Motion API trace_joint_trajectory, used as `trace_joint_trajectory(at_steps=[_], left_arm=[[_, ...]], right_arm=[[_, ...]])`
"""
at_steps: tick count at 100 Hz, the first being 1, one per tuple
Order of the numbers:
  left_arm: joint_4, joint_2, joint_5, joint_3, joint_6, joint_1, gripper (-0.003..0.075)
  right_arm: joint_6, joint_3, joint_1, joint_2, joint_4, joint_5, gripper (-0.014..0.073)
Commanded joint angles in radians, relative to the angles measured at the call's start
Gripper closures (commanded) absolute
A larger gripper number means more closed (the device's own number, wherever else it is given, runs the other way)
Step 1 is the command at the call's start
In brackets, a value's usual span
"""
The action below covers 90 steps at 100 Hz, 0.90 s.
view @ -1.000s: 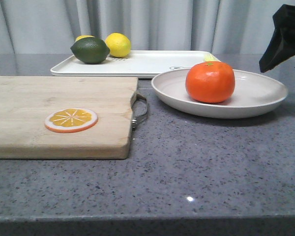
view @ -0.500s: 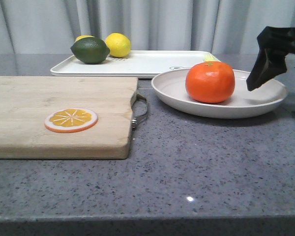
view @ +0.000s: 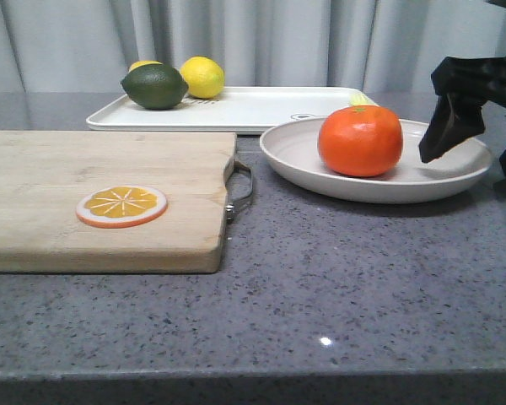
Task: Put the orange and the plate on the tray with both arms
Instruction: 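Move the right gripper down to the plate rim and grip it, then lift the plate with the orange and carry it over the tray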
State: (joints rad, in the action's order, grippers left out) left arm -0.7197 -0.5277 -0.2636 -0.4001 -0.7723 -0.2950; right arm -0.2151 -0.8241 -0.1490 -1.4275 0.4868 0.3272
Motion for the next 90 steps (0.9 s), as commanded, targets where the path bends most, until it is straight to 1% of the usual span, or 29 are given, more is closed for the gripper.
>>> trace_joint_trajectory(at_steps=[1,3,9,10,22,35,43,45,51,72,90], left_arm=[[-0.013,0.000,0.060,-0.027,0.007,0.005,0.0079],[-0.013,0.000,0.060,-0.027,0.007,0.005,0.0079],[-0.013,0.000,0.060,-0.027,0.007,0.005,0.0079],[-0.013,0.000,0.060,-0.027,0.007,0.005,0.0079],[-0.013,0.000,0.060,-0.027,0.007,0.005,0.0079],[-0.013,0.000,0.060,-0.027,0.007,0.005,0.0079],[-0.013,0.000,0.060,-0.027,0.007,0.005,0.0079],[-0.013,0.000,0.060,-0.027,0.007,0.005,0.0079],[-0.013,0.000,0.060,-0.027,0.007,0.005,0.0079],[-0.013,0.000,0.060,-0.027,0.007,0.005,0.0079],[-0.013,0.000,0.060,-0.027,0.007,0.005,0.0079]], right_arm=[[-0.005,-0.027,-0.001,0.025,0.016,-0.035,0.0090],[-0.004,-0.027,-0.001,0.025,0.016,-0.034,0.0109],[-0.004,-0.027,-0.001,0.025,0.016,-0.034,0.0217],[-0.004,-0.027,-0.001,0.025,0.016,-0.034,0.0217],[-0.004,-0.027,-0.001,0.025,0.016,-0.038,0.0405],[-0.004,-0.027,-0.001,0.025,0.025,-0.042,0.0572],[-0.004,-0.027,-0.001,0.026,0.033,-0.042,0.0657],[-0.004,-0.027,-0.001,0.026,0.034,-0.042,0.0669],[-0.004,-0.027,-0.001,0.030,0.047,-0.042,0.0652],[-0.004,-0.038,-0.001,0.083,0.107,-0.038,0.0653],[-0.004,-0.167,-0.001,0.080,0.109,0.053,0.0653]])
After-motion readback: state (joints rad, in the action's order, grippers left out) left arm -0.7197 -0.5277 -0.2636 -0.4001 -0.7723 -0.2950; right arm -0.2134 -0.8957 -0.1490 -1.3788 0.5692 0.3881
